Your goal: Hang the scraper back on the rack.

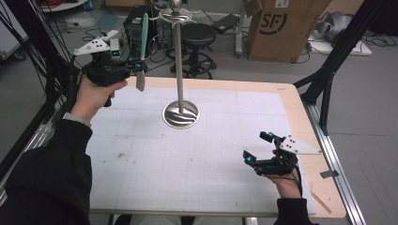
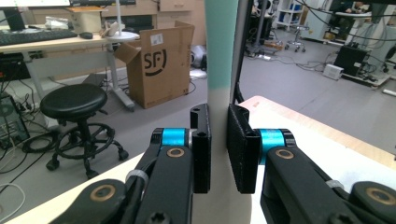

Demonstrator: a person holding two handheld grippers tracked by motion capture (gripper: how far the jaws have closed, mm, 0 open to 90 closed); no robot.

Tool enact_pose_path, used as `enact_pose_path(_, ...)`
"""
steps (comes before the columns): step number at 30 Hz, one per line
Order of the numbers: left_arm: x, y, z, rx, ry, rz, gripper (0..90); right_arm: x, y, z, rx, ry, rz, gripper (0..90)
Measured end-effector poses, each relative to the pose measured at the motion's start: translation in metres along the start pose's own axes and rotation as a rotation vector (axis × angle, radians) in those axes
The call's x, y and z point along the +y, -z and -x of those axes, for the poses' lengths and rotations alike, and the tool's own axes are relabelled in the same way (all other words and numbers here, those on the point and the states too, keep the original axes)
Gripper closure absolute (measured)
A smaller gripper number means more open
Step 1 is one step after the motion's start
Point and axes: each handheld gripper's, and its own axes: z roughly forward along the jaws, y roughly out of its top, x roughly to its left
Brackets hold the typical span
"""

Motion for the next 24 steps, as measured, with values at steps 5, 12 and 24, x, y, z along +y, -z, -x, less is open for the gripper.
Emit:
enact_pose_path(5,0.0004,0.0004,0.0003,-0.008,-0.005,0.012,80.3,-0.0003,-0.0003,0.0003,-0.001,-0.002,-0.002,0.3)
enact_pose_path(12,0.0,-0.0012,0.0009,-0.01,-0.006,0.009,80.3,-0.0006,0.0,0.0006,-0.002,-0.006,-0.001,0.3)
enact_pose_path(24,0.0008,-0.0058,0.0021,0.008,-0.013,0.016,80.2,-0.0005,0.0016,0.0019,-0.005,-0.004,0.005,0.3)
